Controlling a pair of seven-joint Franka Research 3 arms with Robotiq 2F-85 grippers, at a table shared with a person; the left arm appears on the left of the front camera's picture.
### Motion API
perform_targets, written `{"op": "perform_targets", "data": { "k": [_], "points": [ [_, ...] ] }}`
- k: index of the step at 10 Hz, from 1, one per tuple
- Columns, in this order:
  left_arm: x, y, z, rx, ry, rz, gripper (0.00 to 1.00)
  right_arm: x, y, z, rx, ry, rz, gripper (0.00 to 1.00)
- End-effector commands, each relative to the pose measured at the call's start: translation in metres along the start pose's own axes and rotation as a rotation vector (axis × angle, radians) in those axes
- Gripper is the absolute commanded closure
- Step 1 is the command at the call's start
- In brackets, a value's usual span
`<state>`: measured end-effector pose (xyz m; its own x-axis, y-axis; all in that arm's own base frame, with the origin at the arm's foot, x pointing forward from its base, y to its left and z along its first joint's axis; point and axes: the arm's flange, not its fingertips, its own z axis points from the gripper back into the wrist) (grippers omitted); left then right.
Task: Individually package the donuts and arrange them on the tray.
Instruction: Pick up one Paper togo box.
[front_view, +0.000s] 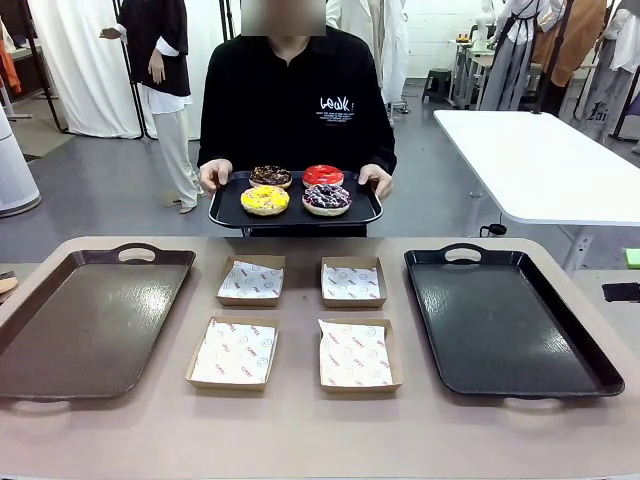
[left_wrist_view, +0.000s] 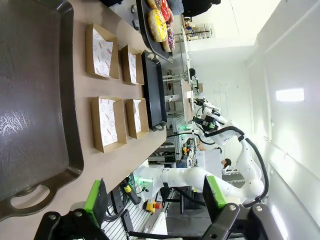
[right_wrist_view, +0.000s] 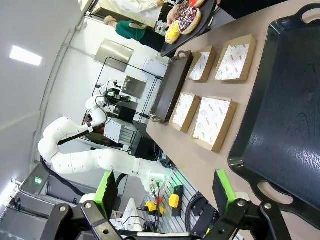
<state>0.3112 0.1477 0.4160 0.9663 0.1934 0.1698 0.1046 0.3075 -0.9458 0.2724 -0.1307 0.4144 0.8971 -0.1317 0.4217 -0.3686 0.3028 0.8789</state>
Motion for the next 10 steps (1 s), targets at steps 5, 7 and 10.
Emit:
{"op": "perform_targets", "data": {
  "k": [5, 7, 10],
  "points": [
    [-0.001, 0.000, 0.001, -0.014, -0.005, 0.000, 0.00, 0.000, 0.000, 0.000, 0.014, -0.006, 0.006, 0.00],
    [-0.001, 0.000, 0.001, -0.014, -0.005, 0.000, 0.00, 0.000, 0.000, 0.000, 0.014, -0.006, 0.006, 0.00],
    [-0.001, 0.000, 0.001, -0.014, -0.005, 0.000, 0.00, 0.025, 0.037, -0.028, -0.146, 0.057, 0.007, 0.00]
  ]
}}
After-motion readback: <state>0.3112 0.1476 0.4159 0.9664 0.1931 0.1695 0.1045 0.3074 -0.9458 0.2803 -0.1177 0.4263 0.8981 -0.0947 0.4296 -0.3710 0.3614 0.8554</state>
